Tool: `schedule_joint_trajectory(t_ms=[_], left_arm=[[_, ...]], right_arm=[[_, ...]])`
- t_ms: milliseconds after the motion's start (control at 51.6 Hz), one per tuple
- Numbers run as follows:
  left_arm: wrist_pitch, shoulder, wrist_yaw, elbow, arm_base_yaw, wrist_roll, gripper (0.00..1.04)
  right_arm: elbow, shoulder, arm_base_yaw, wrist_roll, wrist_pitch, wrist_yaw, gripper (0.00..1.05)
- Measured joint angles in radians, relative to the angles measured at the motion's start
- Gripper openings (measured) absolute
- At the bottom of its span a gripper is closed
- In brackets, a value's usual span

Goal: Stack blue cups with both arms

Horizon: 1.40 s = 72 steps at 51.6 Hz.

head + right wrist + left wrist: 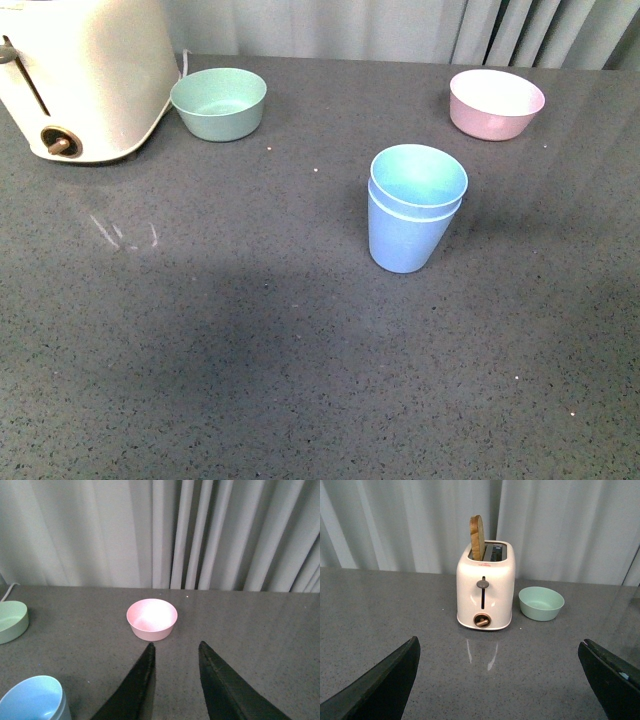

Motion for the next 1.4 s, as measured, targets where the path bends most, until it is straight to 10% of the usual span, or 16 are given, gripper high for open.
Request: schedule_joint_trajectory(t_ms=[116, 1396], left_arm=[[0.000, 0.000, 0.000, 0.000, 0.000, 0.000, 0.96], [-0.001, 0.000, 0.000, 0.000, 0.000, 0.000, 0.96]], right_arm=[[-0.081, -0.070, -0.032, 0.001, 0.008, -0.033, 0.01], [-0.322, -0.697, -0.156, 0.006, -0.342, -0.153, 0.02]])
